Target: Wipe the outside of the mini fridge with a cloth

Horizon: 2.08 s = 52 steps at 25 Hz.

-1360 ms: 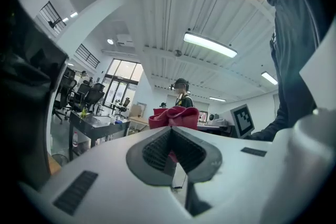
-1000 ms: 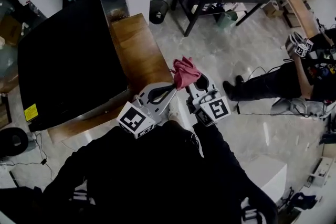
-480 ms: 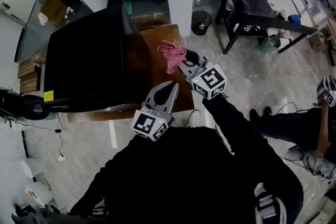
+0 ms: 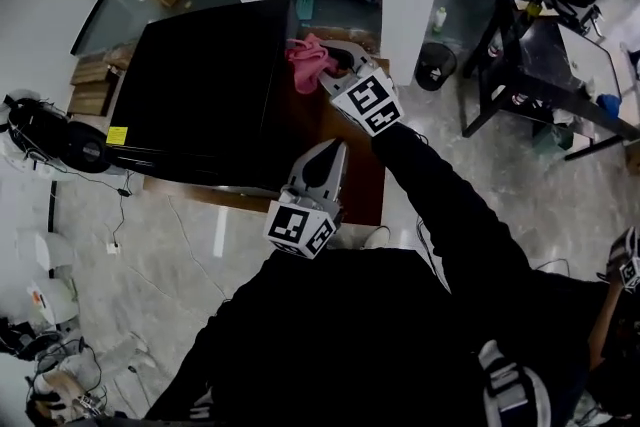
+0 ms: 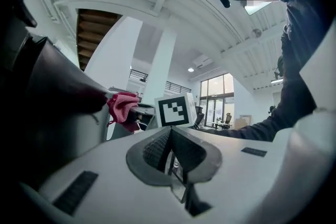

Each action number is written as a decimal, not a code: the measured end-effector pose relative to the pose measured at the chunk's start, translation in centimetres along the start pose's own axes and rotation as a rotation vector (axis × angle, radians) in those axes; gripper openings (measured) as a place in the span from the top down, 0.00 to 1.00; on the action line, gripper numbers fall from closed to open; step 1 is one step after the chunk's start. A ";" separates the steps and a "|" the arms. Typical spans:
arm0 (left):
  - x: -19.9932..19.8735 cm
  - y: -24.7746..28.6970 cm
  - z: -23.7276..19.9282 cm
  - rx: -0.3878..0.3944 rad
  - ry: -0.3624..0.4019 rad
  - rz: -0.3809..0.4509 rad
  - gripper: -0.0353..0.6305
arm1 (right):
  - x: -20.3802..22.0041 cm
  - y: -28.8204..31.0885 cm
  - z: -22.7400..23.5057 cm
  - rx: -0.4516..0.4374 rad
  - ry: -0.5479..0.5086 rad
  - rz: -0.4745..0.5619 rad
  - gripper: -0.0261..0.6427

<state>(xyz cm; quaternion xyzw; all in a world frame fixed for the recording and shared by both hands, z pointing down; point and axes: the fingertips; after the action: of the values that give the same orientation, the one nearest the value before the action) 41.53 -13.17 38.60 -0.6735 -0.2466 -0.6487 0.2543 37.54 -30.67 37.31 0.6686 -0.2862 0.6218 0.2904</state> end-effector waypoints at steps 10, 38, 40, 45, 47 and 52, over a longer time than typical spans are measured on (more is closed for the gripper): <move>2.7 0.4 -2.7 -0.080 -0.014 -0.025 0.94 | 1.4 4.3 0.7 -0.063 -0.014 0.046 0.83; 20.2 3.8 -5.1 -0.178 -0.138 -0.269 0.94 | 25.4 6.6 1.7 -0.091 0.066 -0.186 0.83; 20.8 3.9 -4.9 -0.173 -0.130 -0.279 0.94 | 27.0 6.5 1.3 -0.091 0.079 -0.205 0.83; 22.4 3.6 -5.0 -0.180 -0.140 -0.305 0.94 | 30.8 6.3 0.5 -0.088 0.091 -0.275 0.83; 22.9 3.6 -5.1 -0.177 -0.145 -0.311 0.94 | 31.9 6.4 0.3 -0.091 0.091 -0.297 0.83; 23.8 3.8 -5.0 -0.173 -0.143 -0.323 0.94 | 34.8 6.6 0.3 -0.105 0.075 -0.370 0.83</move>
<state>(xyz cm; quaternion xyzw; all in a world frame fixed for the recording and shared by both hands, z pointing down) 41.23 -19.29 62.45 -0.6890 -0.3121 -0.6503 0.0699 35.03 -36.04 72.24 0.6702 -0.1796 0.5664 0.4447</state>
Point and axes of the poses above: the fingertips, and each gripper's own axes: y forward along the fingers, z to its right, x out of its underside, and after that the axes turned 9 degrees about y, right-handed
